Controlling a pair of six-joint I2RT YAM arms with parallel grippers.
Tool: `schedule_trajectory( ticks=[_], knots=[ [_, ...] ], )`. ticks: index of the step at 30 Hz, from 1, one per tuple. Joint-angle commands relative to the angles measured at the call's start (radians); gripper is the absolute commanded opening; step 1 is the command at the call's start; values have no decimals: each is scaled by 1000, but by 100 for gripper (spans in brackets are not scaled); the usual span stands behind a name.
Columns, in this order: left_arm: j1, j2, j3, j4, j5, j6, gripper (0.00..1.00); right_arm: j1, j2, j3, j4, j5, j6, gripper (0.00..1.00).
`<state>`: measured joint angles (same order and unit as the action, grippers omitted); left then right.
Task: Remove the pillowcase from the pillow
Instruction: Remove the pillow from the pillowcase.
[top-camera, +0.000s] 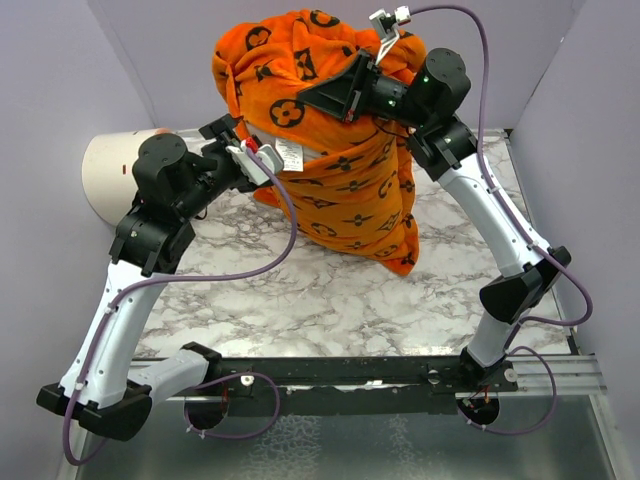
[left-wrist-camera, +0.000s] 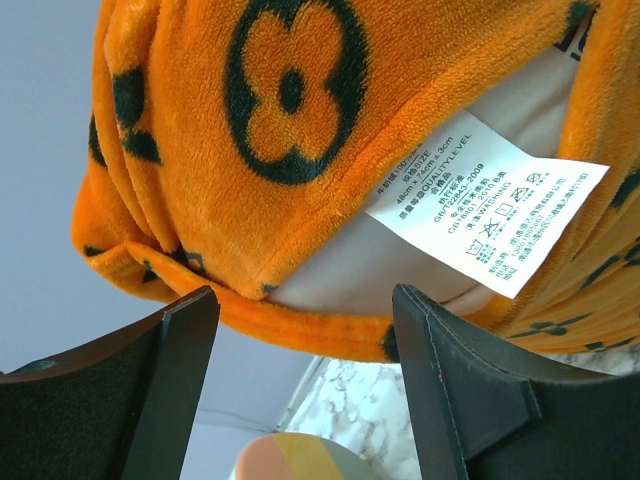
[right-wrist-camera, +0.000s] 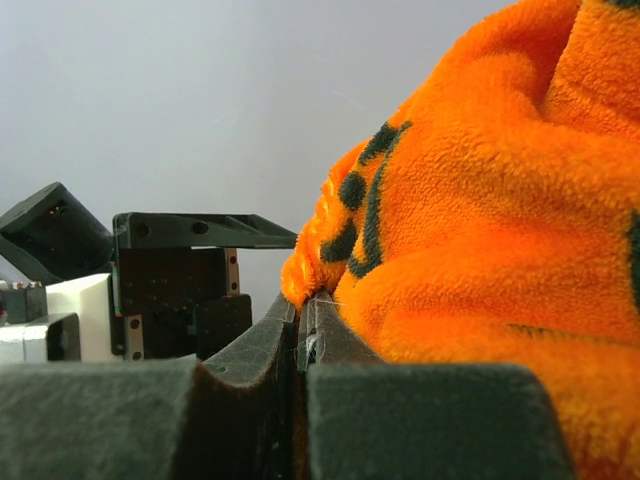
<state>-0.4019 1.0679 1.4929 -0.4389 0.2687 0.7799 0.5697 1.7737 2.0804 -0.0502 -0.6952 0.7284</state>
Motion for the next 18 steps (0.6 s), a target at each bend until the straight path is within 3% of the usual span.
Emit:
schedule_trajectory(
  ticks=[1,11,18],
  knots=[
    [-8,-4,-39,85,11,70,73,9,11,-28,-76,-30,-14,1],
    [-27,-50,-131,313,16,130,65,40,33,0,-94,-29,-16,1],
    [-40,-123,-331,569,22,242,64,59,44,21,-111,-27,-21,1]
  ],
)
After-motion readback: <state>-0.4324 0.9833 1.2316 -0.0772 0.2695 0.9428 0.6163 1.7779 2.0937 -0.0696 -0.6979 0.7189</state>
